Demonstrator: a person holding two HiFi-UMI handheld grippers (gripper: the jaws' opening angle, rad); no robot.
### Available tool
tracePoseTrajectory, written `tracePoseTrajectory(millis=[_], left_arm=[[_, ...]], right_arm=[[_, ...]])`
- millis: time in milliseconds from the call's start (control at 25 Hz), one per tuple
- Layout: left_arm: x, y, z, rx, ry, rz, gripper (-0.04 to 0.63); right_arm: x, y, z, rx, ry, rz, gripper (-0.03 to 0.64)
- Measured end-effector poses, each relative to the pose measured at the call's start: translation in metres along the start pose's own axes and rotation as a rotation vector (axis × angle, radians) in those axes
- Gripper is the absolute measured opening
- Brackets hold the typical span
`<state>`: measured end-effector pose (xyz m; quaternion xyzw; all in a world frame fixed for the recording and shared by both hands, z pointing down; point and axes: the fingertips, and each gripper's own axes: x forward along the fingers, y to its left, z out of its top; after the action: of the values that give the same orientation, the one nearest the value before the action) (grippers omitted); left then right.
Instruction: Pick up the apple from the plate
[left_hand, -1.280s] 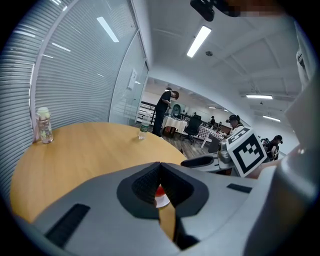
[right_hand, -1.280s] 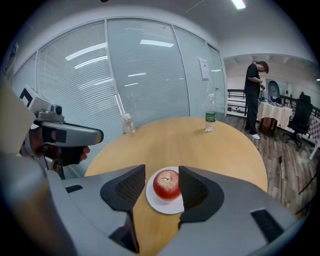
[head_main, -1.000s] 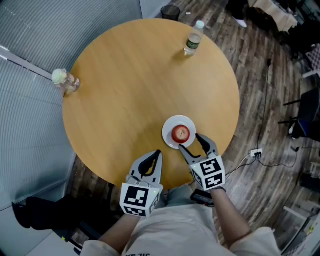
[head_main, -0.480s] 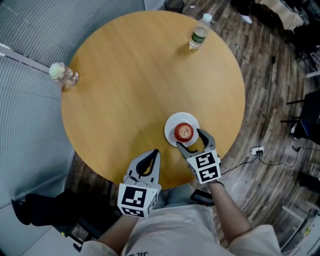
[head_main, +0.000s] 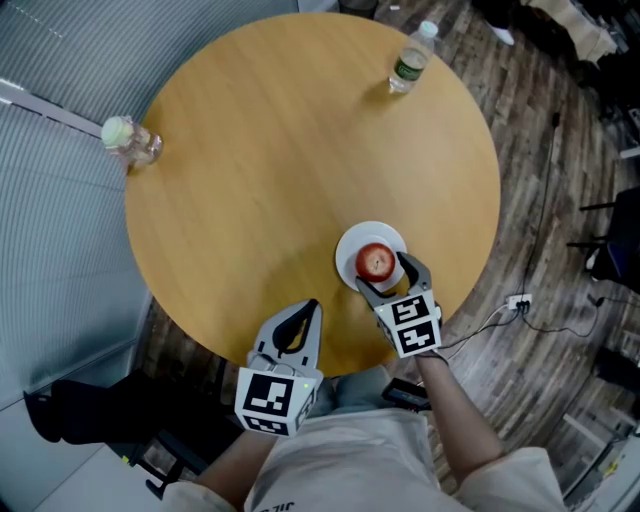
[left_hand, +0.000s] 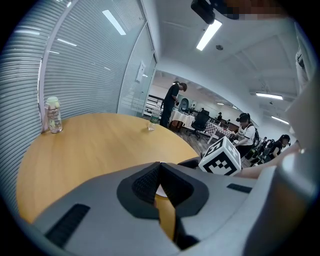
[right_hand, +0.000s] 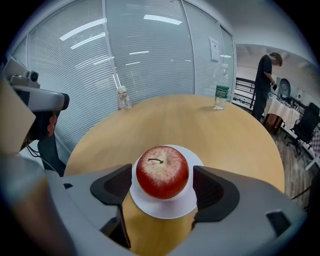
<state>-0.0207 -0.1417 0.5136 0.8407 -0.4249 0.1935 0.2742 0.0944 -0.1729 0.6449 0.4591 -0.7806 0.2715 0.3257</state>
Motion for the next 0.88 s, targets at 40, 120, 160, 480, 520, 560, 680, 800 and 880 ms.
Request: tracePoseTrajectory(millis=[40,120,160,480,520,560,680,800,880], left_arm=[[0.000,0.000,0.000,-0.001,-0.001,0.001,0.002],[0.000,0.001,0.001,-0.005,-0.001,0.003,0.002],[-0.001,0.001,0.001,-0.007,0.004,0.004,0.002],[0.000,0.007,-0.002,-0.011,0.004,0.013,0.002],[-0.001,0.007,-0.002,-0.010,0.006,0.014,0.002],[-0.001,0.007,-0.002,-0.010,0.006,0.014,0.002],[-0.002,0.007,-0.001,-0.012,0.011,0.020,0.002],[-0.002,0.007,0.001,-0.013,0.005,0.021,0.002],[-0.002,0.007,-0.001,-0.013,0.004,0.019,0.002]], right_arm=[[0.001,0.000,0.000,0.002,0.001,-0.001,0.374],[0.002,-0.001,0.000,0.005,0.002,-0.003,0.374],[0.003,-0.001,0.000,0.008,0.003,-0.003,0.374],[0.008,-0.003,0.003,0.027,-0.011,-0.013,0.371],[0.008,-0.003,0.005,0.028,-0.015,-0.011,0.368],[0.008,-0.002,0.006,0.027,-0.017,-0.009,0.367],[0.007,-0.001,0.006,0.020,-0.015,-0.002,0.364],[0.007,0.000,0.008,0.009,-0.022,-0.002,0.360],[0.006,0.000,0.010,0.002,-0.034,-0.005,0.360]])
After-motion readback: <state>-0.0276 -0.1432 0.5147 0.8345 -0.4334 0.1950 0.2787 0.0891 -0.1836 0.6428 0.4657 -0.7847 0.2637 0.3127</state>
